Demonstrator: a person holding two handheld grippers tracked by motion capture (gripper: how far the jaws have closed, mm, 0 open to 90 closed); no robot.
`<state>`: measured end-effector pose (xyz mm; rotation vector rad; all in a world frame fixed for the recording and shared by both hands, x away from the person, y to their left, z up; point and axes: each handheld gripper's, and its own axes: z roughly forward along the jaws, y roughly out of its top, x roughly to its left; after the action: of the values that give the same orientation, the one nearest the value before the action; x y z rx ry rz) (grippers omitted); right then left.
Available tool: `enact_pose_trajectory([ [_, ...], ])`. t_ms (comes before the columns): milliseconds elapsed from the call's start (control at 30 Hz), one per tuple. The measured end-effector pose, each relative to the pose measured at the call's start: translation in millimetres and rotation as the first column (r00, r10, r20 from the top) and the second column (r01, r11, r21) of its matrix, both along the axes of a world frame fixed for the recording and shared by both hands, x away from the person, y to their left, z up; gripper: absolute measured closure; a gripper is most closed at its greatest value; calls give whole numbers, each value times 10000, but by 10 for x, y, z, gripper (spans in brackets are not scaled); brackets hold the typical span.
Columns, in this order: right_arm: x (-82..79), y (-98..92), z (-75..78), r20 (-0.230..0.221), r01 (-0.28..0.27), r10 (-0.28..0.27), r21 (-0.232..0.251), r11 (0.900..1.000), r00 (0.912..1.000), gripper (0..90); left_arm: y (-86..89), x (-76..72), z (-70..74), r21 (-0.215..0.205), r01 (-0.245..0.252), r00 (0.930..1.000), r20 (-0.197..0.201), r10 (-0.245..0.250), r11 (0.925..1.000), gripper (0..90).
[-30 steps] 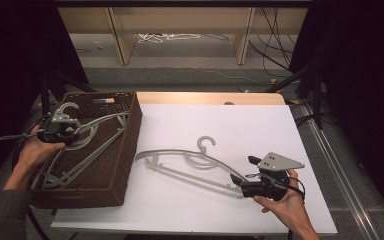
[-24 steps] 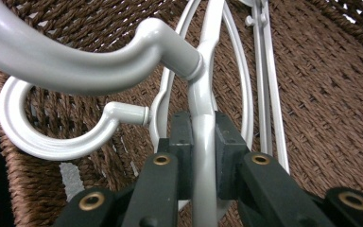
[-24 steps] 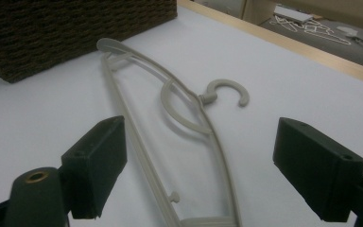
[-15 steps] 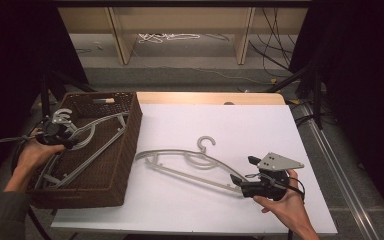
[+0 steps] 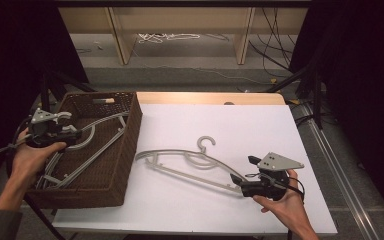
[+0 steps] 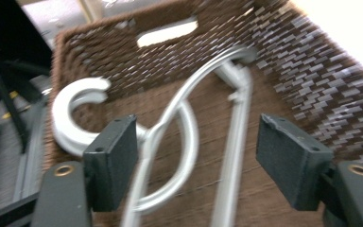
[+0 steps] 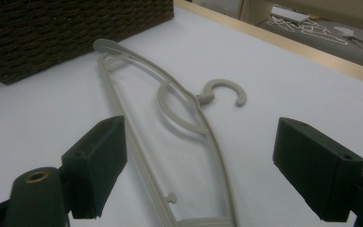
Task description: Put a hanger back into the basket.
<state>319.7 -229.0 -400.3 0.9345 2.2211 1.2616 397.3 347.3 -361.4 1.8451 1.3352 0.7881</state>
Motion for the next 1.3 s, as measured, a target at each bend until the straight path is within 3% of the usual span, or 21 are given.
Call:
enact_pose_trajectory([
  [200, -8, 17, -7, -114, -22, 23, 59, 10000, 9999, 191, -323, -220, 36, -726, 676, 9953, 749, -622, 9951, 263],
  [233, -4, 15, -9, -19, -23, 23, 52, 10000, 10000, 191, -397, -258, 39, -1043, 773, 9933, 943, -675, 9915, 256],
  [367, -3, 19, -12, 72, 0, 0, 75, 10000, 10000, 189, -654, -374, 48, -1348, 1442, 9833, 1310, -1266, 9803, 237],
  [633, 12, 11, -36, 45, 15, -16, 278, 9996, 10000, 186, -1075, -564, 1, -1619, 2620, 9554, 1829, -2319, 9514, 198],
  [667, 17, 5, -42, 97, 33, -36, 310, 9995, 9999, 186, -1127, -590, -16, -1774, 2789, 9501, 1936, -2444, 9438, 195],
  [767, 30, -4, -56, 114, 4, -9, 419, 9991, 9999, 184, -1226, -650, -48, -1818, 3028, 9416, 2089, -2642, 9355, 176],
  [833, 27, -3, -53, 171, 57, -64, 427, 9991, 9998, 183, -1287, -676, -72, -1708, 3335, 9298, 2219, -2936, 9271, 174],
  [1033, 15, 21, -55, 141, 57, -65, 537, 9985, 9999, 184, -1423, -778, -139, -1772, 3813, 9066, 2637, -3295, 9073, 166],
  [1067, 18, 23, -58, 151, 24, -33, 585, 9983, 9999, 184, -1444, -791, -165, -1829, 3937, 9016, 2678, -3396, 9009, 166],
  [1167, 19, 21, -61, 191, -2, -8, 482, 9988, 9998, 184, -1507, -839, -231, -1828, 4103, 8947, 2700, -3557, 8934, 166],
  [1200, 19, 23, -62, 191, -20, 11, 483, 9988, 9998, 184, -1524, -846, -256, -1640, 4283, 8860, 2695, -3773, 8886, 166],
  [1233, 21, 25, -64, 199, -6, -3, 454, 9990, 9998, 184, -1548, -867, -277, -1804, 4241, 8896, 2666, -3709, 8875, 166],
  [1267, 23, 30, -68, 205, -33, 23, 492, 9988, 9998, 183, -1561, -873, -301, -1529, 4379, 8796, 2766, -3870, 8859, 166],
  [1300, 15, 35, -66, 70, 12, -15, 478, 9989, 10000, 184, -1578, -892, -317, -1572, 4328, 8830, 2725, -3822, 8877, 166],
])
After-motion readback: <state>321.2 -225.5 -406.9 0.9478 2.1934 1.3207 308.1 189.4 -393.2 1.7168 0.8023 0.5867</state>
